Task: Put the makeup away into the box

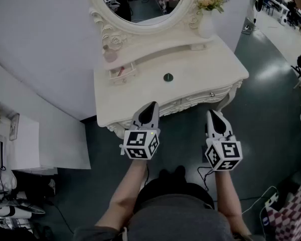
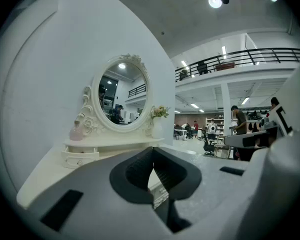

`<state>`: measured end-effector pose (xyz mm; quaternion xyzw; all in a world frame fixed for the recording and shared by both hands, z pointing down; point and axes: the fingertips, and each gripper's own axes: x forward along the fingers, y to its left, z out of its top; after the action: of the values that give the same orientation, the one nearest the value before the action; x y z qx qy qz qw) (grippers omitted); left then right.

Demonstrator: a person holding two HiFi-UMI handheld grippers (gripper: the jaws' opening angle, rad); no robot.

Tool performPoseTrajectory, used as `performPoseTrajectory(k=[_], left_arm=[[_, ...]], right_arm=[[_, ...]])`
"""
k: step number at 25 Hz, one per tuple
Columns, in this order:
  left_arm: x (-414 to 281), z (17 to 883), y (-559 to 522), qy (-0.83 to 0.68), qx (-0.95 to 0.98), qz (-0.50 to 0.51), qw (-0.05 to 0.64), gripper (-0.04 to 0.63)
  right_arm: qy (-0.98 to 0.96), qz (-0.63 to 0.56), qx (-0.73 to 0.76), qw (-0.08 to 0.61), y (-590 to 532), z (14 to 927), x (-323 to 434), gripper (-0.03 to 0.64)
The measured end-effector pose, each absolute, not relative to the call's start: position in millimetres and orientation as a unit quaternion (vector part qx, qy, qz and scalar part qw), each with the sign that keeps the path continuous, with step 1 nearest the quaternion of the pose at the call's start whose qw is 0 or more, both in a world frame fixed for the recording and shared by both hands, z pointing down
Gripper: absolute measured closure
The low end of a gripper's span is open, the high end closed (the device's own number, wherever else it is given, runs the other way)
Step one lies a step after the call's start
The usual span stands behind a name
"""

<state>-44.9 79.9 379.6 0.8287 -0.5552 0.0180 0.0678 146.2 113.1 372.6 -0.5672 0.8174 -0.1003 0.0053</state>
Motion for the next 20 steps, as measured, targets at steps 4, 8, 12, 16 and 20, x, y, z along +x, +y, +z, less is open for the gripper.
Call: performPoseTrajectory(k=[4,8,12,16,20], left_arm=[[-41,379,74,-0.554,0.83,0.024,0.065,0.589],[-36,378,70,-0.555,0.829,0.023,0.061,0.589],[-31,374,67,-0.556,0.829,0.022,0.048,0.588],[-28,373,64,-0.563,0.824,0.027,0.048,0.586],[-29,373,59,-0.571,0.818,0.031,0.056,0.526]], right_arm=[[0.818,-0.099,-0.567,0.015,108,370,150,0.614],[0.821,-0.099,-0.561,0.026,105,367,154,0.614],[0.825,-0.098,-0.556,0.029,103,365,157,0.614],[0.827,-0.096,-0.553,0.033,102,363,165,0.614],[0.827,-0.1,-0.552,0.036,101,364,170,0.614]])
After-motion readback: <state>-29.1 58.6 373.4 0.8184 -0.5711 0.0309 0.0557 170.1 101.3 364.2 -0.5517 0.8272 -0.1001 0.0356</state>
